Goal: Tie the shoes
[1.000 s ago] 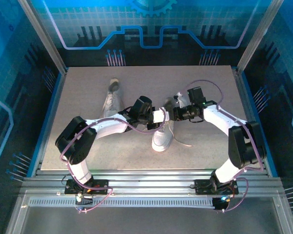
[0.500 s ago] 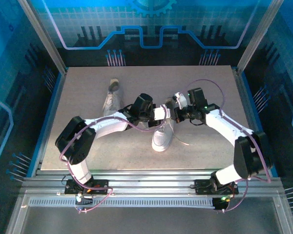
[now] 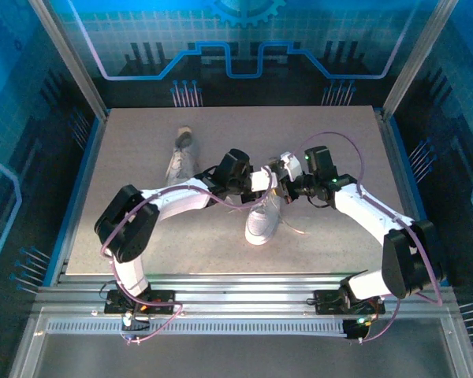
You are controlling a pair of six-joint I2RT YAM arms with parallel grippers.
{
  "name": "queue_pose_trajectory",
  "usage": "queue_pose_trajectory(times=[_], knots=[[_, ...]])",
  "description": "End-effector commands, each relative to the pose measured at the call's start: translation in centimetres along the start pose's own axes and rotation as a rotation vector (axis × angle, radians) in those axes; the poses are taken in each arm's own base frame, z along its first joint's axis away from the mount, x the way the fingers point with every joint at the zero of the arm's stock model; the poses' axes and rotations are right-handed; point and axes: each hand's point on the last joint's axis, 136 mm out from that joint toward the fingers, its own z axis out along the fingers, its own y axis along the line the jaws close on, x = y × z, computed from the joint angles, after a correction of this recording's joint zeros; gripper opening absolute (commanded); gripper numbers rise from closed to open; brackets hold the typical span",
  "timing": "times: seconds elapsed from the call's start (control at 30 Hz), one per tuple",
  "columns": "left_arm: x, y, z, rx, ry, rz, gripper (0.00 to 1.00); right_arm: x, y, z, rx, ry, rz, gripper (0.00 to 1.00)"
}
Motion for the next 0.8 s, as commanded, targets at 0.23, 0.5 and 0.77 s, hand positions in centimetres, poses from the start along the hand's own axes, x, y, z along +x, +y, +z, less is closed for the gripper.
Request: queue_pose_trajectory(times=[0.23, 0.5, 0.77], knots=[[0.0, 1.1, -0.2, -0.041, 0.013, 0.032, 0.31, 0.5, 0.2, 0.4, -0.002, 0.038, -0.116, 0.00], [-0.1, 1.4, -1.1, -0.060, 0.011, 0.056, 0.36, 0.6, 0.2, 0.5, -0.001, 0.043, -0.167, 0.00], [-0.1, 1.8, -1.6, -0.063, 0.004, 0.067, 0.41, 0.4, 0.1, 0.2, -0.005, 0.042, -0.208, 0.00]])
